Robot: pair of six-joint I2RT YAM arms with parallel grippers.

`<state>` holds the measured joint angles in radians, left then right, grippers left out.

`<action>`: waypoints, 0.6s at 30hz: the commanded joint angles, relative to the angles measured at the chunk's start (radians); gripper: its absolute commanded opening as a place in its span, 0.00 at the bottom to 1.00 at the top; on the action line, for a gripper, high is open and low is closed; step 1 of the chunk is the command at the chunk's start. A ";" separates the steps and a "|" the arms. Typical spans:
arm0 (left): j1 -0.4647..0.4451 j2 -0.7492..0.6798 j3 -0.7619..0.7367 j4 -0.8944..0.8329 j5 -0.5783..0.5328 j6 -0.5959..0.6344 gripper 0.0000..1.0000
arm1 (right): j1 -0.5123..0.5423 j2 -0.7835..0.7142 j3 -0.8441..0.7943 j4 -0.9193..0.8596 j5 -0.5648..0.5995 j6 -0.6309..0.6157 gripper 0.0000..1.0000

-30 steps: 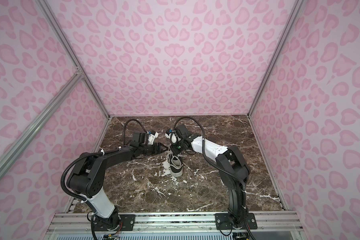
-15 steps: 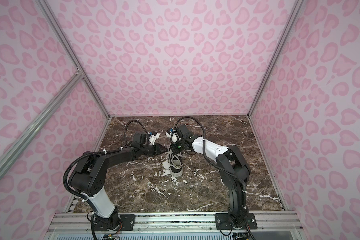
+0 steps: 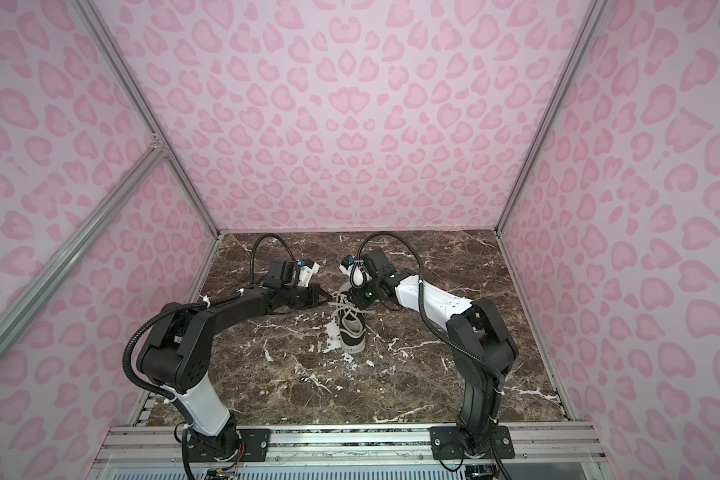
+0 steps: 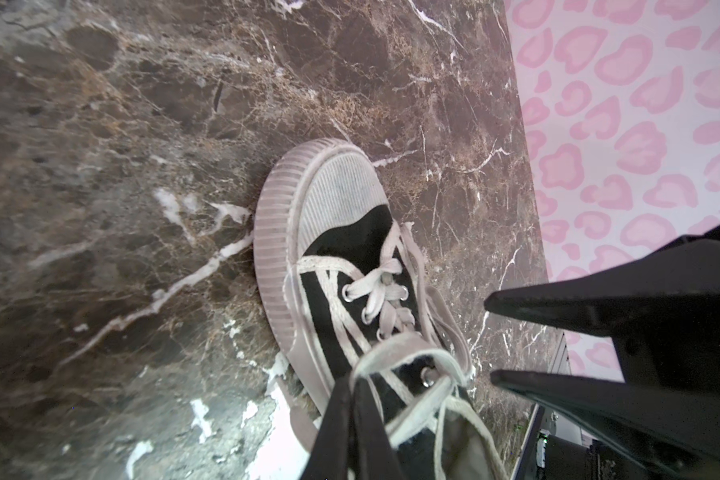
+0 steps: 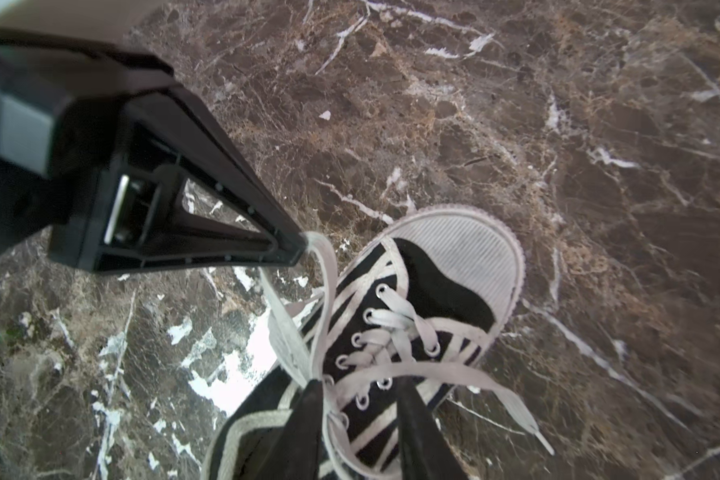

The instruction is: Tie the shoes

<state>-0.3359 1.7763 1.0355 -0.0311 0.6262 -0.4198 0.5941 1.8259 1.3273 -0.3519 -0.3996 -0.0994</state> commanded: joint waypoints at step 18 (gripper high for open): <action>-0.003 -0.008 0.048 -0.153 -0.060 0.122 0.06 | 0.051 0.110 0.090 -0.165 0.064 -0.175 0.21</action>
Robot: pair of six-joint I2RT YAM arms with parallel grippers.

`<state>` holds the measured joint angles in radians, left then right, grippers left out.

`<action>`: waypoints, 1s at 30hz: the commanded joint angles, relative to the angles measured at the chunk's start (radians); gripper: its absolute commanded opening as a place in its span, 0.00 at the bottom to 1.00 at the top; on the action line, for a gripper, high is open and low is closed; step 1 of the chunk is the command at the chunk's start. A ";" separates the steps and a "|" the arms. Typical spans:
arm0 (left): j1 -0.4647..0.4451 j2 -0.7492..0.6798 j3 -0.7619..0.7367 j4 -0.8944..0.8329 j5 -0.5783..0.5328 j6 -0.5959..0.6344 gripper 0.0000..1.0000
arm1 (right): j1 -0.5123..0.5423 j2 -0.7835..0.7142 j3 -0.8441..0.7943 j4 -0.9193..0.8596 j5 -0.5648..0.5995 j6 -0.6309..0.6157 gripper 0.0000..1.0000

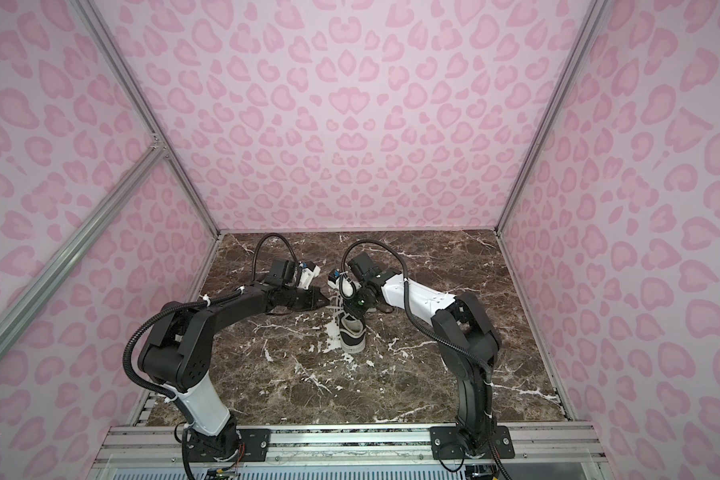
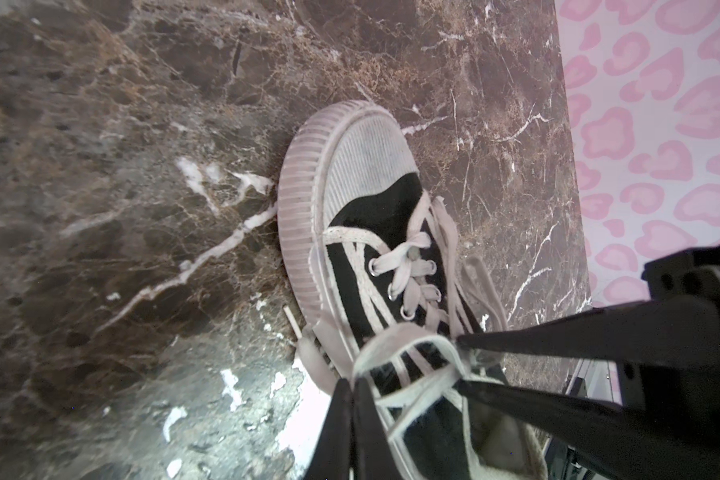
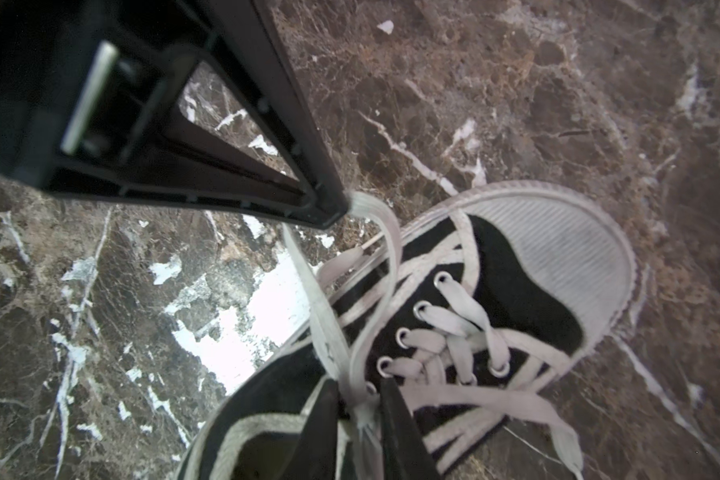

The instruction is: Tie the shoes

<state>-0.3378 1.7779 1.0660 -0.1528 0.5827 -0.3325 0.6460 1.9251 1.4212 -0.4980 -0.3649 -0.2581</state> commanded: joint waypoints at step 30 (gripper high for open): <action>-0.017 0.001 0.114 -0.208 -0.110 0.172 0.04 | -0.018 0.059 0.007 -0.019 0.030 -0.004 0.15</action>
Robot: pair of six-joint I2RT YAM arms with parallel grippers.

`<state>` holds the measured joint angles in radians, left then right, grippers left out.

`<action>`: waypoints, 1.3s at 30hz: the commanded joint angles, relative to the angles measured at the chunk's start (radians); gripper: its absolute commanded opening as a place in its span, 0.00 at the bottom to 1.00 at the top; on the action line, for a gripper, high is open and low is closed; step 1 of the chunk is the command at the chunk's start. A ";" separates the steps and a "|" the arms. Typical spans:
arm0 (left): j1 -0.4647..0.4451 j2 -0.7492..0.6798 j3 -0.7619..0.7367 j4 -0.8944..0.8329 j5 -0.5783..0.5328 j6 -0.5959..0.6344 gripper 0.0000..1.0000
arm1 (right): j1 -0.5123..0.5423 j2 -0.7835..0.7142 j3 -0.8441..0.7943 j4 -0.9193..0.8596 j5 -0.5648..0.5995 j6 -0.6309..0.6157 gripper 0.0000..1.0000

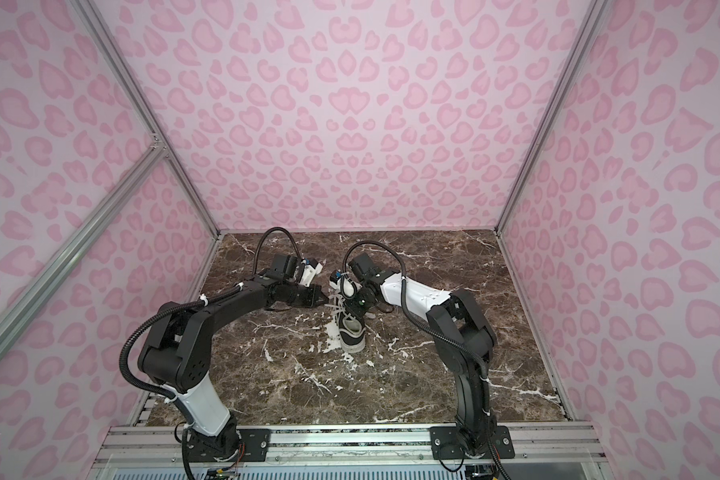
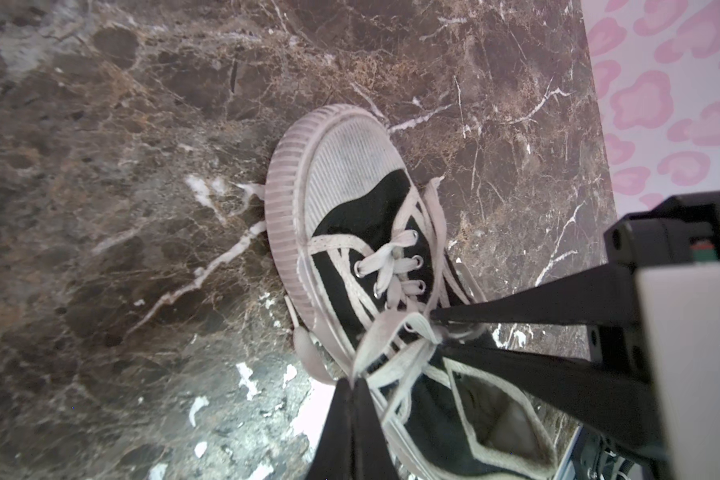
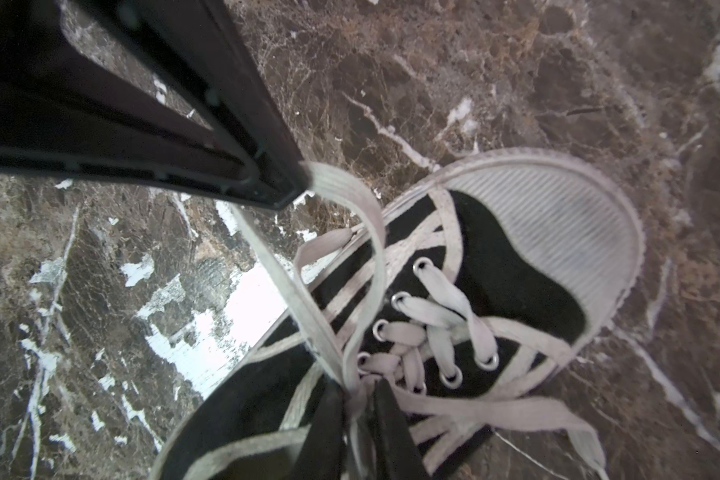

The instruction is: Tie the shoes

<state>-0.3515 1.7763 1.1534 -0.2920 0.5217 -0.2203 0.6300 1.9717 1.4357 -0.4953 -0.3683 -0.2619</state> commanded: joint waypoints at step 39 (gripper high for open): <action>0.018 -0.070 -0.004 -0.076 -0.153 0.083 0.63 | -0.048 -0.091 -0.059 0.053 -0.069 0.109 0.38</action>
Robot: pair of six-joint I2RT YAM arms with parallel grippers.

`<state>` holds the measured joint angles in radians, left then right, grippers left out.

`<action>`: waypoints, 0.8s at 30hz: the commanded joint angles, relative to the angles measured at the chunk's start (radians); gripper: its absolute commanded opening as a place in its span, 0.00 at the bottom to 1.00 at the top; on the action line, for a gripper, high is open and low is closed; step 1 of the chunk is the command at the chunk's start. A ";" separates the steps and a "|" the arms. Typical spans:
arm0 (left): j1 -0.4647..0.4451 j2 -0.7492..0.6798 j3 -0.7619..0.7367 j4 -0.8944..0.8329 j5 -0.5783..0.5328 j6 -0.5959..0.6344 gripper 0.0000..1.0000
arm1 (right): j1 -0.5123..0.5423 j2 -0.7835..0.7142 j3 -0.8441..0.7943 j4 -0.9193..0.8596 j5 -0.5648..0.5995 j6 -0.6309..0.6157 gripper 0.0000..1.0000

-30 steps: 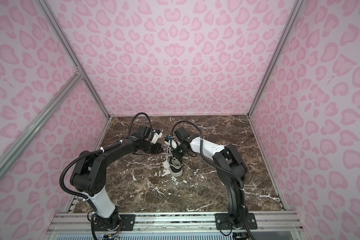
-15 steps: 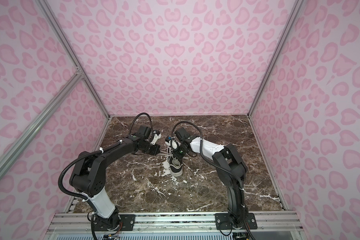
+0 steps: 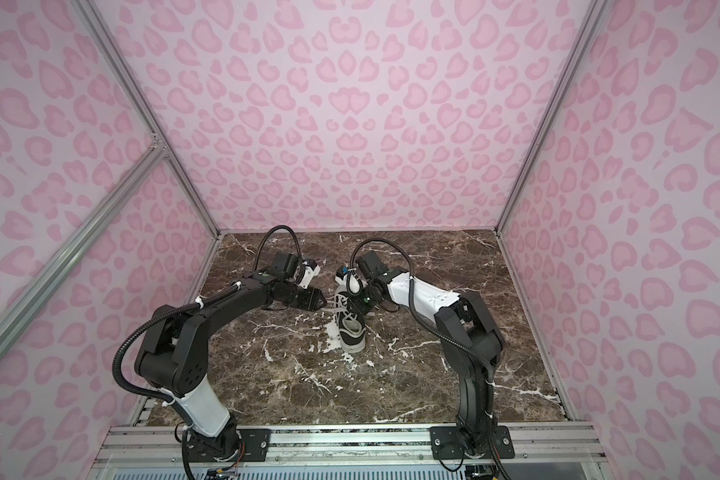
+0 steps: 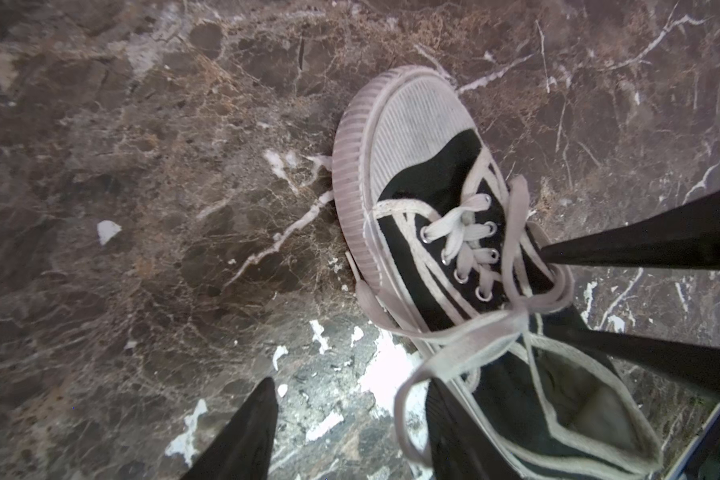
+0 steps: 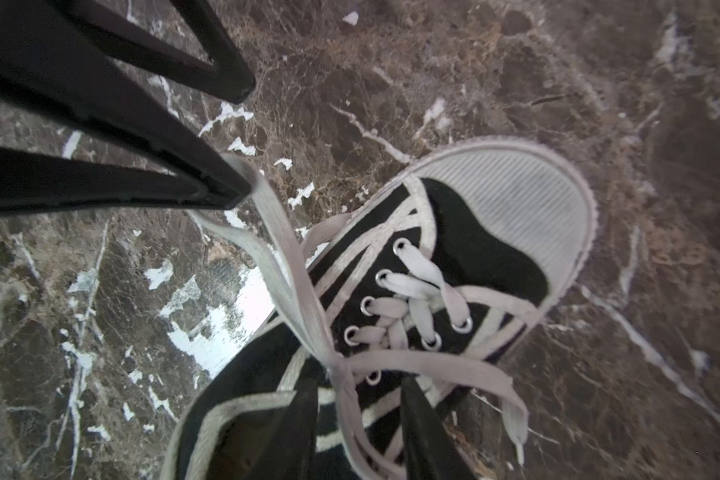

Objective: Tie the shoes
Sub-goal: 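Pull the laces apart with both grippers, drawing them away from the sneaker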

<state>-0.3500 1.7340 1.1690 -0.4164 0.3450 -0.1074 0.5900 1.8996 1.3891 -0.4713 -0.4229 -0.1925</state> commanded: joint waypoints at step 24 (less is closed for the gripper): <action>0.109 -0.299 -0.242 0.314 0.041 -0.109 0.97 | -0.229 -0.319 -0.305 0.205 -0.018 0.217 0.98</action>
<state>-0.2512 1.4792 0.9569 -0.2012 0.4129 -0.2054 0.3859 1.6157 1.1187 -0.3260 -0.4408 -0.0113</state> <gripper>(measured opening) 0.970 0.991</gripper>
